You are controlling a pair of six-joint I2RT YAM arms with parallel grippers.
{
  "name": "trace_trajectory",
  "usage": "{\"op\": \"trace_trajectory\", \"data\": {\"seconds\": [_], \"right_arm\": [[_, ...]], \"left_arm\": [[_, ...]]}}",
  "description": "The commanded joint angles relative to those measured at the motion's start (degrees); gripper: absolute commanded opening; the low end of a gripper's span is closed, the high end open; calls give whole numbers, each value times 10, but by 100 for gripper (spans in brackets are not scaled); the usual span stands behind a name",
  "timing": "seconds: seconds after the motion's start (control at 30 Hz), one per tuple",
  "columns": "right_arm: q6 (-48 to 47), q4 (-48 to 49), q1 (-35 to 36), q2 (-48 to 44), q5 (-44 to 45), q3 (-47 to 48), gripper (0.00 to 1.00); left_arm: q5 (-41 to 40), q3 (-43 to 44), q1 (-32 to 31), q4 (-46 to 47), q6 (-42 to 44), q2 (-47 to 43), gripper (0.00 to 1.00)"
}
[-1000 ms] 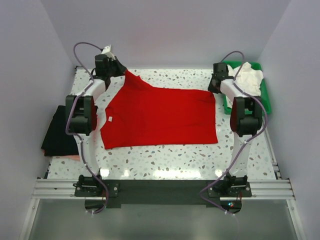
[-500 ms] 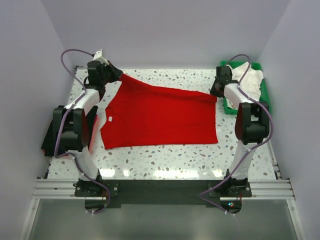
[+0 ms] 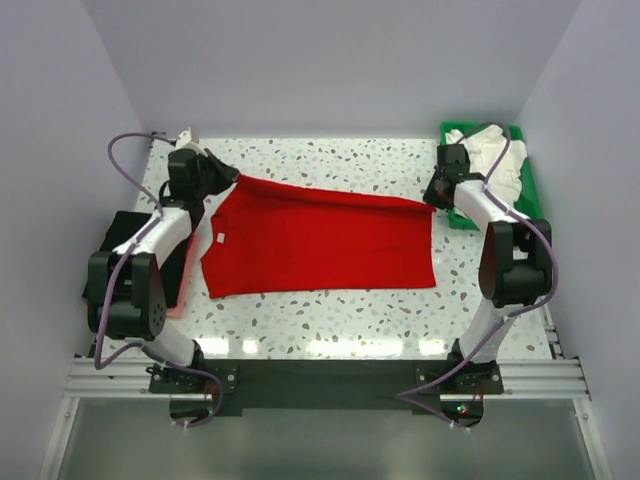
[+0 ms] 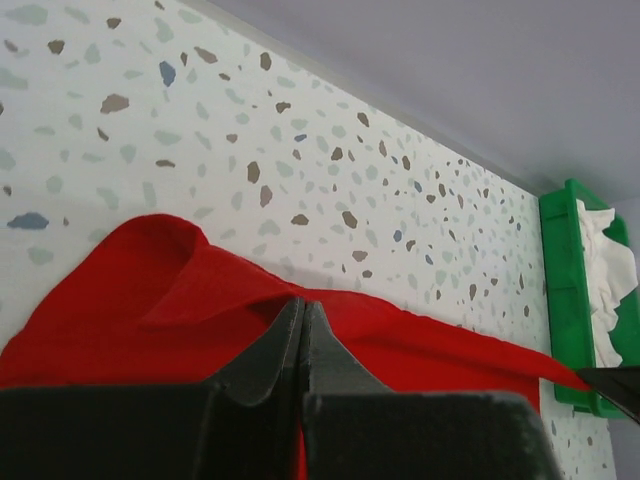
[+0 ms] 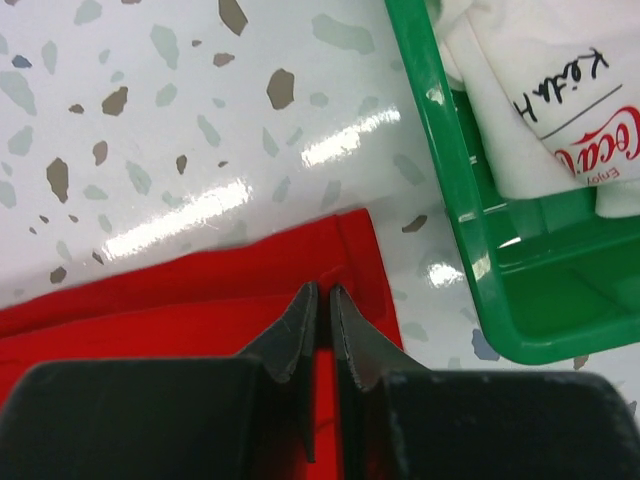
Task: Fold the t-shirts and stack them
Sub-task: Fold the tshirt
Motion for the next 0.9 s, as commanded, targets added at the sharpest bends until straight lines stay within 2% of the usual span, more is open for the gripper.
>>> {"op": "trace_trajectory", "data": {"seconds": [0.0,0.3,0.87], "right_arm": [[18,4,-2,-42,-1,-32,4],[29,21,-2,-100,-5,-115,4],[42,36,-2,-154,-26,-191,5]], "left_arm": [[-39,-48,0,-22,-50,-52,0],[-82,-167,-17,-49,-95,-165,0],[-126,-291,-40,-142,-114,-358,0]]}}
